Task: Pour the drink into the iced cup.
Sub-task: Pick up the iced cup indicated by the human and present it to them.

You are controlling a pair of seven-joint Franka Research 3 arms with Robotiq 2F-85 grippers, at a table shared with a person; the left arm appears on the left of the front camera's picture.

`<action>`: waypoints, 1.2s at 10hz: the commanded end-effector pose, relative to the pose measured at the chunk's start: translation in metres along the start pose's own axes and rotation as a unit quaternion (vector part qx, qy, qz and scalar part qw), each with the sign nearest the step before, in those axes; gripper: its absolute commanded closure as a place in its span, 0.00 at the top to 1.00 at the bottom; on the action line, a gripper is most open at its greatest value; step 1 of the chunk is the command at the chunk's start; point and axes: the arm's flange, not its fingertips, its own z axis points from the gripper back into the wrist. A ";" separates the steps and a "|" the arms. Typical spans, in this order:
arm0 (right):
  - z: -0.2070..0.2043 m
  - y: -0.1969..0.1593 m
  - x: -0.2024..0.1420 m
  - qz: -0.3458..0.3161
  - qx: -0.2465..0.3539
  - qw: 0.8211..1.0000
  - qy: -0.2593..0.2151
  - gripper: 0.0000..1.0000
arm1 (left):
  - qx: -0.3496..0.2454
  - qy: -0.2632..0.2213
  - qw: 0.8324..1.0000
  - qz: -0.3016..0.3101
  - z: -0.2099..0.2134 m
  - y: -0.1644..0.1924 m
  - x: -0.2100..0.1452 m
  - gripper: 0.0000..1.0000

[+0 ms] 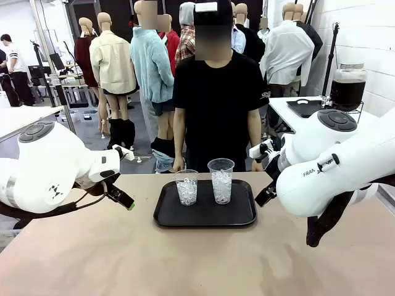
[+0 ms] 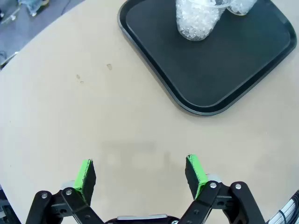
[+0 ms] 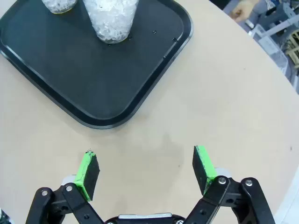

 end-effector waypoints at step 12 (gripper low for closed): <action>0.000 0.000 0.000 0.000 0.000 1.000 0.000 1.00 | 0.000 0.000 1.000 0.000 0.000 0.000 0.000 1.00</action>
